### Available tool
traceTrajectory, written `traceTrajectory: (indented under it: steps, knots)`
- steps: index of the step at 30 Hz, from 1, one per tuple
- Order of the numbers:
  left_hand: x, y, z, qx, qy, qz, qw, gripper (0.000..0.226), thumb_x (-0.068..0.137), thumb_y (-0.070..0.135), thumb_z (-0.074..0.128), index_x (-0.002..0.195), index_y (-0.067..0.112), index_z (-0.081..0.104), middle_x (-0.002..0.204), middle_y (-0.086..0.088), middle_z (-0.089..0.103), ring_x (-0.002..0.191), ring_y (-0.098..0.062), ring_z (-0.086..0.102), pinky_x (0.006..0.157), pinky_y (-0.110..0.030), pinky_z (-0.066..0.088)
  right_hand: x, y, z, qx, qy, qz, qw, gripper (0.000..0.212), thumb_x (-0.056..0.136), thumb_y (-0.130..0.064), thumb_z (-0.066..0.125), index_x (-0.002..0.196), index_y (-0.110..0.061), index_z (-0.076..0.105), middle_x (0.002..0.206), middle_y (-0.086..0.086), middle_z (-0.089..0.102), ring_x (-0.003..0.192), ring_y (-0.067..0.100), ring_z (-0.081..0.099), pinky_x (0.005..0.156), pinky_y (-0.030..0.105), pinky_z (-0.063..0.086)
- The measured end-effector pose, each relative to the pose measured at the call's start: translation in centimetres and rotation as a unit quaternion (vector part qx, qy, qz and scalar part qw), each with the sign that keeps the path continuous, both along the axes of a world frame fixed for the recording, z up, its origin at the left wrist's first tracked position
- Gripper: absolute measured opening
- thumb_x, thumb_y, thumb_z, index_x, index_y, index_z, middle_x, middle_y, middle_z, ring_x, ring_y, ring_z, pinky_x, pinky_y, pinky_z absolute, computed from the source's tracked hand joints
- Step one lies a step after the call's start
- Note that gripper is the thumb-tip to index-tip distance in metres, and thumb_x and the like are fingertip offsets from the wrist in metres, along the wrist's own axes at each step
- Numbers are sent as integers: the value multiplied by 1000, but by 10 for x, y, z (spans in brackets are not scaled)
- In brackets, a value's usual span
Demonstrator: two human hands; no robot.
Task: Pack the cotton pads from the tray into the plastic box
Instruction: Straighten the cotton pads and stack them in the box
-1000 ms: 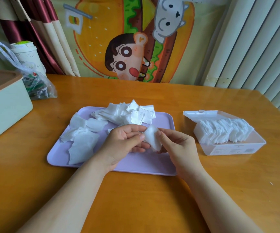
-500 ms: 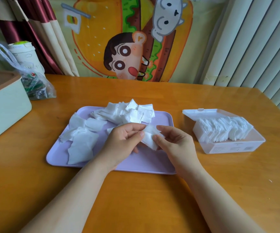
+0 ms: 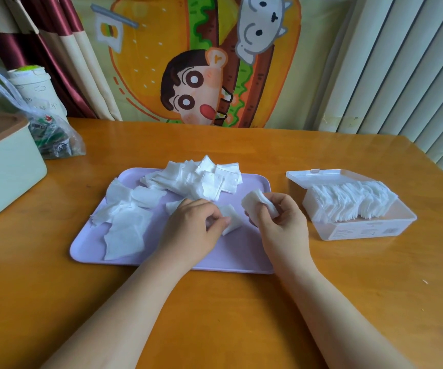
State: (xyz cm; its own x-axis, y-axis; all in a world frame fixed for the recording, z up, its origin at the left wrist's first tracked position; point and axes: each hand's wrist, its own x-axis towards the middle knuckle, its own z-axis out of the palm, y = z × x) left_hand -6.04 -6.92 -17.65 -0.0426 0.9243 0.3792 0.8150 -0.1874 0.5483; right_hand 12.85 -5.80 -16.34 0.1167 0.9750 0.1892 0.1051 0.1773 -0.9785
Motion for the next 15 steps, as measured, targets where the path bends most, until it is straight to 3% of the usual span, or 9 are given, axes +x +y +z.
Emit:
traceTrajectory:
  steps: [2,4,6,10,13,15]
  knots:
    - [1,-1,1,-11,2,-4,1000,22,83,35,84,98,24,71,96,15,66,97,-16,60,81,-38,54,-1,-1,0,-8,28,28,999,17,101,-8,63,102,-23,71,100,-3,77,92,19,78,78,31,64]
    - [0,-1,4,-43,-26,-16,999,43,82,30,86,121,25,69,106,14,63,104,-15,59,90,-36,53,-2,-3,2,-8,36,41,999,17,101,-5,64,101,-19,74,98,-4,77,91,21,78,74,30,65]
    - [-1,0,7,-82,-75,-24,993,52,82,26,86,130,27,65,104,15,59,104,-13,56,93,-32,50,-2,-3,5,-7,29,40,999,16,100,-6,65,100,-18,75,96,-8,78,89,20,76,74,30,65]
    - [-2,-1,9,-87,-149,-32,984,21,79,22,86,92,26,71,97,13,61,95,-3,57,82,-19,44,-1,-3,5,-3,1,17,1000,15,97,-10,68,95,-24,74,91,-12,78,83,18,76,77,31,61]
    - [-2,-7,17,-90,-243,-7,966,16,83,23,84,93,25,72,94,14,66,80,4,57,72,-11,44,-1,-2,4,5,-8,-4,1000,13,97,-14,70,92,-26,74,86,-17,76,75,5,68,71,20,53]
    - [-5,-9,22,-82,-319,-6,944,12,85,24,82,93,23,74,84,11,69,72,-4,57,69,-19,47,0,-1,4,-4,-1,-9,1000,9,96,-18,73,94,-26,76,87,-19,76,75,-2,66,71,15,50]
